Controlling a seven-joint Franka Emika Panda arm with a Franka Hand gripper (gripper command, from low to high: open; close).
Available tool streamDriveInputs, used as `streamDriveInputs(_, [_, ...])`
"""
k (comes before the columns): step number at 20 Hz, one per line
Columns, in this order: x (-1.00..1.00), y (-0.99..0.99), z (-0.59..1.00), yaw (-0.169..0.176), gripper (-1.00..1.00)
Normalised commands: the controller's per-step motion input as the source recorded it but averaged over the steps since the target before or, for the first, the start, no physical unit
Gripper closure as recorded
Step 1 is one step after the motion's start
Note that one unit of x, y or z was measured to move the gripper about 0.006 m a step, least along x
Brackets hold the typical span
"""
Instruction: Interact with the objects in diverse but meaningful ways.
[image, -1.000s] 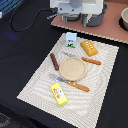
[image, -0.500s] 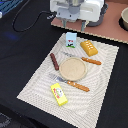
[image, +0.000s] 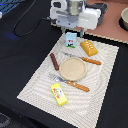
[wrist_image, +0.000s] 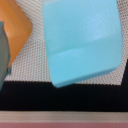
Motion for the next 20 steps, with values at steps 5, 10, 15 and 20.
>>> streamDriveInputs(5, [-0.01,0.1,-0.29,-0.034,1.0])
streamDriveInputs(10, [0.0,0.65,0.04,0.049,1.0])
streamDriveInputs(15, [0.0,0.7,0.01,0.067,1.0])
streamDriveInputs(20, [-0.15,0.36,0.64,0.008,1.0])
